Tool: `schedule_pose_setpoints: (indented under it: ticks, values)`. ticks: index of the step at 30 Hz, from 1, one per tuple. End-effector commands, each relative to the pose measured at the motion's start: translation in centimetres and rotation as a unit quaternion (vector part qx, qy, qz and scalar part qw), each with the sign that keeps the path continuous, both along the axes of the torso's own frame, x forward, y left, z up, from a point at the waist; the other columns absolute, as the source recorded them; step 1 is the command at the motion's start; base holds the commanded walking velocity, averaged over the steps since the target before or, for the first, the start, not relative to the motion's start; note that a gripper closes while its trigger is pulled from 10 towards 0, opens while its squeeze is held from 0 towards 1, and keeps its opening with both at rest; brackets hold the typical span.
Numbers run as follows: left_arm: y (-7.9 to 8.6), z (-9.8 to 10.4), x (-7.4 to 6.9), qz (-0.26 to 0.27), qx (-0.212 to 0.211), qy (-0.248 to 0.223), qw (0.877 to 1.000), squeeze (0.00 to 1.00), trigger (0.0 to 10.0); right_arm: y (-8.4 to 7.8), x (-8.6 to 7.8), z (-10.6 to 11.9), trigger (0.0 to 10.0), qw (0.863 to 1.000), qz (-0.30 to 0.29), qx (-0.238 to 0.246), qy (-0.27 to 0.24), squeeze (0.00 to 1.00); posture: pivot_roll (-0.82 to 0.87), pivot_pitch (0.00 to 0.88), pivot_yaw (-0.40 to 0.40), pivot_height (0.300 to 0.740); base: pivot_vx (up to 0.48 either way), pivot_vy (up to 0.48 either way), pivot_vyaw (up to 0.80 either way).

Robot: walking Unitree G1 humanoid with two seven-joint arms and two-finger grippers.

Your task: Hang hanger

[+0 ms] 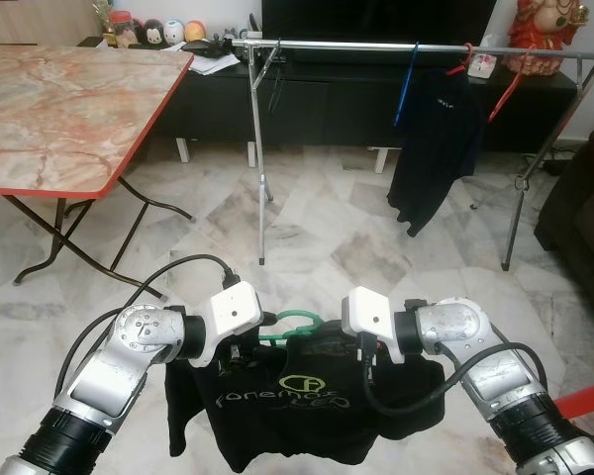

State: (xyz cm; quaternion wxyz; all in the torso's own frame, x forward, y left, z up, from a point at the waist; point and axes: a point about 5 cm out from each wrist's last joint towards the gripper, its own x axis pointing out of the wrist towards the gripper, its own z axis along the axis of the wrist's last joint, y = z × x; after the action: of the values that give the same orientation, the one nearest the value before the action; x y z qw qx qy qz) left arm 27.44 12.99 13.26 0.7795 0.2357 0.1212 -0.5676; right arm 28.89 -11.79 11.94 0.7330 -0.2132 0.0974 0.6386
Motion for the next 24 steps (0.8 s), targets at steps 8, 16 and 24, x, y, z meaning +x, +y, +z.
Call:
schedule_pose_setpoints:
  ticks: [8, 16, 24]
  values:
    - [-0.13, 0.52, 0.48, 0.0, 0.006, -0.017, 1.0, 0.0, 5.1, 0.2, 0.25, 1.17, 10.0, 1.0, 0.008, 0.006, -0.022, 0.0, -0.05, 0.024, -0.047, 0.74, 0.0, 0.0, 0.0]
    - [-0.59, 0.79, 0.37, -0.004, -0.009, -0.015, 1.0, 0.0, 4.2, 0.11, 0.33, 1.17, 10.0, 1.0, 0.007, 0.003, -0.022, 0.0, -0.05, 0.017, -0.049, 0.74, 0.0, 0.0, 0.0]
    - [-0.58, 0.43, 0.11, -0.013, -0.002, -0.003, 1.0, 0.0, 0.0, 0.04, 0.41, 1.07, 10.0, 1.0, 0.003, 0.001, -0.022, 0.0, -0.05, 0.011, -0.048, 0.74, 0.0, 0.0, 0.0]
